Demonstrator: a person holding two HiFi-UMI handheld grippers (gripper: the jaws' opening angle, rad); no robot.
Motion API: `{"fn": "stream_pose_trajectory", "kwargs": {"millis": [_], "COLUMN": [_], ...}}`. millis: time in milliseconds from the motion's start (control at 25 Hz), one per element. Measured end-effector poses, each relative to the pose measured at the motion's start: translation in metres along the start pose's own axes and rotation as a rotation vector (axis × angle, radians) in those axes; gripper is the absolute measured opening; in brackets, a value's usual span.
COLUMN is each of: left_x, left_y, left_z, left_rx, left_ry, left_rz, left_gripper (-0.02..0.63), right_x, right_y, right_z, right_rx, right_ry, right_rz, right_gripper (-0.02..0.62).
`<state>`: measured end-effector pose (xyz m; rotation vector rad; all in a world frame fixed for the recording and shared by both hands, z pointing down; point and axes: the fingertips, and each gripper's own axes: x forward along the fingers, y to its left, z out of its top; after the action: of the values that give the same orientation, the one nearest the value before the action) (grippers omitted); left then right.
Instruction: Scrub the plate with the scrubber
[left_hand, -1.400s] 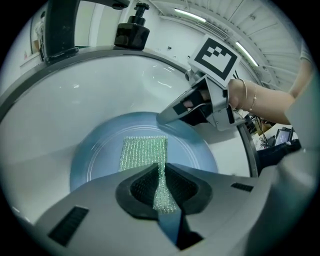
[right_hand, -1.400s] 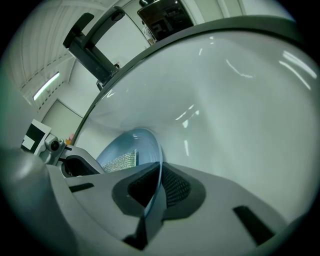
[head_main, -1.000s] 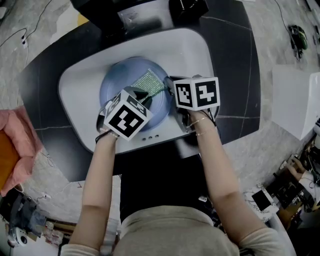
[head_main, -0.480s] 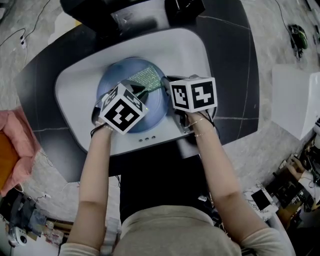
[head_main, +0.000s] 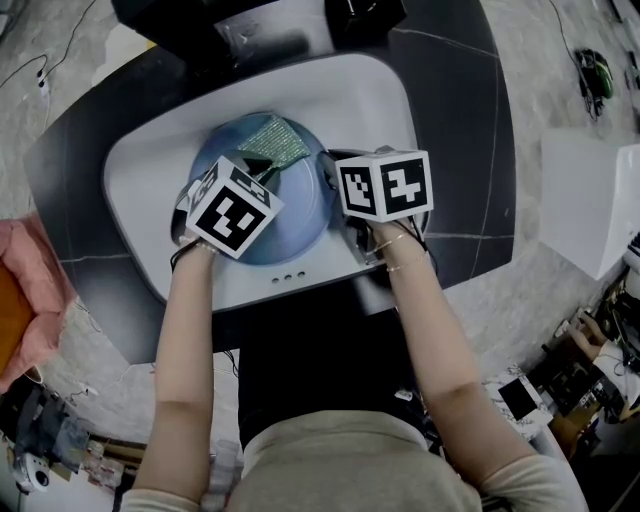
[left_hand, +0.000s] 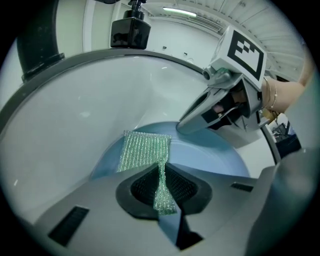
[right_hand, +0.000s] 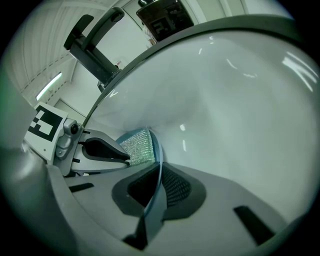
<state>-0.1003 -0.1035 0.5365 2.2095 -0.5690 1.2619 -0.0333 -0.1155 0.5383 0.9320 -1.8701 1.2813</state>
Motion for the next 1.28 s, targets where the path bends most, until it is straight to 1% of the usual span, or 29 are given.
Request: {"fn": "stream_pose_trajectory", "kwargs": {"millis": [160,280,600,800,960,1080,1280], "left_x": [-0.003,-0.006,-0.017,-0.026,-0.032,-0.035,-0.040], "left_y": [0.023,0.031,0.036,0.032,0.023,0.016,-0.003], "left_z": [-0.012,-0.020,-0.039,-0.055,-0.067,-0.072,-0.080], "left_rx": [0.043,0.046,-0.017,-0.043,-0.052,-0.041,-0.035], "left_ry": [0.066,0.092,0.135,0.192,0.233,0.249,0.279], "left_rz": [0.147,0.185,0.197,0.205,0.181,0.164,0.091], "left_gripper": [0.055,0.055,0.054,0.049,0.048,0.048,0.048], "right_x": [-0.001,-0.001,-0.003,-0.004,-0.005,-0.005,-0.006], "right_y": [0.000,0.000,0.002,0.005,0.007,0.007,0.007], "right_z": [0.000,0.000,0.001,0.004,0.005,0.005,0.005], "right_rx": [-0.001,0.002,-0.004,-0.018,-0.023,-0.026,-0.034], "right_ry": [-0.006,-0.011,-0.015,-0.026,-0.035,-0.041,-0.044], "right_rz": [-0.001,0.003,0.006,0.009,0.012,0.011,0.010], "right_gripper": [0.023,0.023,0.025,0.025,0.025,0.025,0.025]}}
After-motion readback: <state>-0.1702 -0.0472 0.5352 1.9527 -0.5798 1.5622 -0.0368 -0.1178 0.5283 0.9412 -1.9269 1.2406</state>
